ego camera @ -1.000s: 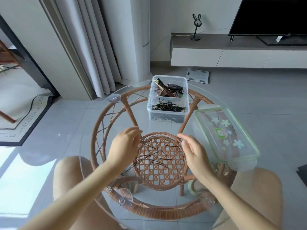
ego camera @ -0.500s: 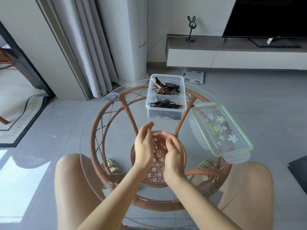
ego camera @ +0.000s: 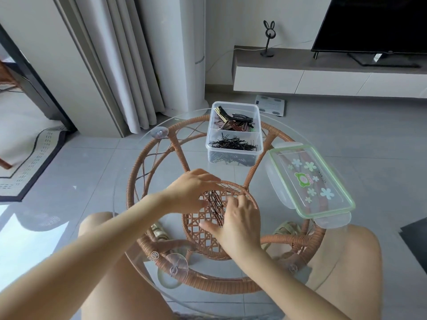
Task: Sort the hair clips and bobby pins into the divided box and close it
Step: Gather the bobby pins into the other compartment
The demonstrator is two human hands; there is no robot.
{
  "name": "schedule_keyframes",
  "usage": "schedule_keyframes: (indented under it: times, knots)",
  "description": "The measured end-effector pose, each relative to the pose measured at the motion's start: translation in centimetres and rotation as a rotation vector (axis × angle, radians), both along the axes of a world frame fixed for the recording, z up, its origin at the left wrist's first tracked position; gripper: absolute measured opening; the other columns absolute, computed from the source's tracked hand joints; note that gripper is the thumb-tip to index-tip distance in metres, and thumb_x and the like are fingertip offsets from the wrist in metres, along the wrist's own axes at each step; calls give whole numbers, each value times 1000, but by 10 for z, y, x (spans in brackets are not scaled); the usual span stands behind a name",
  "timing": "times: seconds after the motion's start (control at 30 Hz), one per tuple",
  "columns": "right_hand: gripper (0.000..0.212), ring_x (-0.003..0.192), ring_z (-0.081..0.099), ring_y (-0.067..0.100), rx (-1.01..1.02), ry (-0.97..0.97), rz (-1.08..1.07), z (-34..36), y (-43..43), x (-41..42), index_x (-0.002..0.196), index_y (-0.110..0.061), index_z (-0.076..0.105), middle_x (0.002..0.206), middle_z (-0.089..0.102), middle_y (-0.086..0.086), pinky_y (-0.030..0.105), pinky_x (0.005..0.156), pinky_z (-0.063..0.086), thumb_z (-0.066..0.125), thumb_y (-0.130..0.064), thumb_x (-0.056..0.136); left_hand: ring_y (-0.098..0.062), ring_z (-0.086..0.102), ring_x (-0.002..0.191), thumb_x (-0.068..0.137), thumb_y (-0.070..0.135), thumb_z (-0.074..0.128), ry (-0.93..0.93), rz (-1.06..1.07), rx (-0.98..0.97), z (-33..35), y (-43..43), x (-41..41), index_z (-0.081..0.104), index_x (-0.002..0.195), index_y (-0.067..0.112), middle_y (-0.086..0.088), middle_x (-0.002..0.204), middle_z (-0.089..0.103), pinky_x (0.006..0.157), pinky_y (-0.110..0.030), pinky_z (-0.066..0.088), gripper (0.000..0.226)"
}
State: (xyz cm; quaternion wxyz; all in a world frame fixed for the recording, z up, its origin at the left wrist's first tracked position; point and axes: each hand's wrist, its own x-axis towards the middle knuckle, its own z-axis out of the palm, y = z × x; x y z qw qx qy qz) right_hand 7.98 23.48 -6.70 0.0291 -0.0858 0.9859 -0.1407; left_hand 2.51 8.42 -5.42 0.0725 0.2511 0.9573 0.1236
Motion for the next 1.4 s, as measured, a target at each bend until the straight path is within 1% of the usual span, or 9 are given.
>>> schedule_keyframes:
  times: [0.23, 0.47, 0.7, 0.87, 0.93, 1.03, 1.17, 1.27, 1.4]
  knots:
    - [22, 104, 54, 27, 56, 18, 129, 5, -2, -23, 113, -3, 52, 117, 58, 15, 32, 85, 47, 44, -13, 95, -13, 49, 111, 82, 28, 65, -93, -71, -30, 8, -6, -14, 57, 118, 21, 4, 119, 56, 100, -30, 40, 38]
    - [32, 106, 53, 33, 157, -132, 409, 23, 9, -38, 114, 4, 52, 115, 56, 22, 36, 92, 44, 38, 9, 86, -20, 52, 107, 89, 25, 55, -141, -39, -74, 2, -8, -4, 56, 115, 14, -3, 114, 57, 96, -34, 44, 28]
    - [21, 101, 55, 28, 186, -141, 430, 20, 31, -44, 107, -1, 51, 110, 57, 17, 32, 92, 42, 40, 3, 90, -20, 52, 103, 94, 22, 46, -136, -21, -126, -3, -7, 2, 57, 109, 8, -6, 108, 59, 93, -32, 44, 23]
    - [23, 64, 42, 12, 125, -149, 392, 51, 50, -53, 74, -12, 40, 75, 46, 1, 16, 57, 29, 35, -14, 97, -19, 50, 95, 92, 3, 45, -13, -9, -208, -14, -2, 12, 51, 105, 5, -7, 103, 53, 86, -31, 49, 14]
    - [28, 59, 41, 12, 33, -132, 328, 67, 53, -66, 67, -13, 37, 69, 44, 0, 19, 51, 27, 37, -15, 96, -19, 49, 96, 90, -3, 43, -3, -4, -211, -15, -1, 15, 50, 108, 5, -7, 105, 52, 87, -29, 48, 21]
    - [33, 70, 48, 26, 27, 9, 291, 86, 50, -97, 61, -15, 30, 69, 43, 4, 32, 58, 33, 38, -12, 94, -17, 49, 102, 95, 9, 40, -3, 71, -69, -1, -2, 11, 51, 115, 10, -4, 113, 54, 92, -24, 42, 22]
    - [31, 74, 46, 29, 80, 109, 311, 87, 32, -142, 63, -12, 32, 77, 42, 8, 32, 64, 31, 43, -9, 92, -11, 48, 94, 96, 20, 42, 93, 198, 160, 40, -2, -9, 56, 106, 8, -2, 106, 57, 83, -18, 38, 21]
    - [45, 69, 42, 28, 150, 96, 386, 76, 18, -168, 53, -16, 24, 75, 44, 10, 31, 59, 33, 48, -12, 91, -12, 47, 86, 95, 20, 43, 194, 234, 226, 67, 1, -32, 57, 99, 6, -4, 99, 58, 75, -18, 35, 21]
    - [46, 59, 33, 25, 160, 25, 385, 67, 10, -188, 51, -14, 24, 54, 28, 6, 30, 46, 17, 50, -14, 89, -25, 55, 88, 94, 16, 45, 273, 245, 238, 82, 8, -70, 59, 95, 2, -11, 98, 61, 77, -31, 42, 20]
